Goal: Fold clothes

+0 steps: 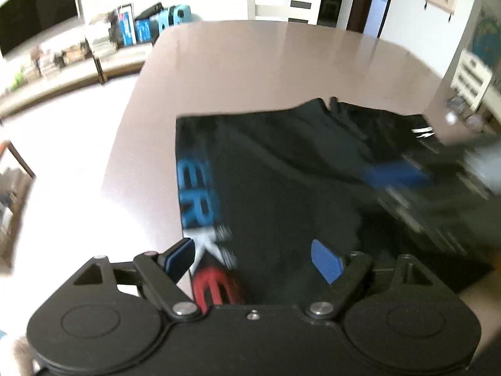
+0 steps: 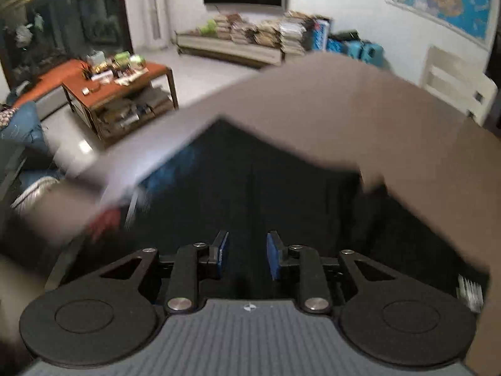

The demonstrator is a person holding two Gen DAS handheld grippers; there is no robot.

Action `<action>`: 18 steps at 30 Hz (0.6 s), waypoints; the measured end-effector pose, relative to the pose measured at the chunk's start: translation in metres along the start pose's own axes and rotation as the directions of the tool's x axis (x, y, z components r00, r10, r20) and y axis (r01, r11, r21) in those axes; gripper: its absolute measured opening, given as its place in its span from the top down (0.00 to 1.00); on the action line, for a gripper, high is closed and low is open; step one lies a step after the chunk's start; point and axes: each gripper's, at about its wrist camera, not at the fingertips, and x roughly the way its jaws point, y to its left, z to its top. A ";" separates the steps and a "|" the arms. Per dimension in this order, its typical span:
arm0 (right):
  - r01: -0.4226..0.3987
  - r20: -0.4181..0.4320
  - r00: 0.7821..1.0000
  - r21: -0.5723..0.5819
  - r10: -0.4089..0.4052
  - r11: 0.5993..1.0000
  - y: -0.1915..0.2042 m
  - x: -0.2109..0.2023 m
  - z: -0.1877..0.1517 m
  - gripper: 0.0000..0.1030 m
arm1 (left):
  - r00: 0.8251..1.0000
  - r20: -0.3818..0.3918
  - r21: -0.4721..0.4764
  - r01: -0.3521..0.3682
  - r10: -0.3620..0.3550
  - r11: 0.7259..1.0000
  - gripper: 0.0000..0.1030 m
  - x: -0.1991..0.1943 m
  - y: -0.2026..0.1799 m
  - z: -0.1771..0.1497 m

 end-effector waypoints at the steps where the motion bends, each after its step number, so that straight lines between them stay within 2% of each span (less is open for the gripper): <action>1: 0.010 -0.019 1.000 0.013 -0.010 1.000 0.005 -0.001 -0.012 0.74 | 1.000 -0.004 0.015 -0.005 0.005 1.000 0.21 0.008 -0.001 0.003; 4: 0.064 -0.015 0.998 0.003 -0.063 0.998 0.019 -0.008 -0.036 0.74 | 0.999 -0.041 0.070 -0.013 0.016 0.997 0.16 0.031 -0.001 0.002; 5: 0.078 -0.017 0.997 0.012 -0.078 0.997 0.020 -0.011 -0.040 0.74 | 0.999 -0.031 0.081 -0.019 0.021 0.997 0.14 0.034 0.001 0.000; 7: 0.093 -0.024 0.996 0.053 -0.091 0.994 0.019 -0.014 -0.046 0.69 | 0.999 -0.047 0.073 -0.016 0.019 0.997 0.05 0.038 0.009 -0.002; 8: 0.095 -0.029 0.995 0.075 -0.093 0.993 0.020 -0.016 -0.047 0.69 | 0.998 -0.051 0.071 -0.018 0.021 0.997 0.04 0.035 0.007 -0.003; 10: 0.107 -0.036 0.994 0.116 -0.104 0.987 0.018 -0.020 -0.048 0.69 | 0.998 -0.046 0.076 -0.030 0.034 0.997 0.08 0.029 0.006 -0.001; 11: 0.125 -0.022 0.992 0.120 -0.123 0.985 0.018 -0.023 -0.047 0.69 | 0.998 -0.037 0.082 -0.042 0.045 0.996 0.14 0.026 0.007 0.001; 12: 0.144 -0.013 0.990 0.124 -0.143 0.982 0.017 -0.024 -0.044 0.69 | 0.998 -0.036 0.084 -0.041 0.045 0.996 0.14 0.026 0.005 0.002; 15: 0.200 -0.028 0.980 0.208 -0.198 0.958 0.001 -0.024 -0.048 0.70 | 1.000 0.004 0.087 0.025 -0.026 0.996 0.14 0.016 -0.003 0.005; 18: 0.211 -0.044 0.977 0.225 -0.207 0.951 -0.003 -0.022 -0.059 0.69 | 1.000 -0.005 0.169 -0.014 0.015 0.985 0.12 0.022 -0.017 -0.003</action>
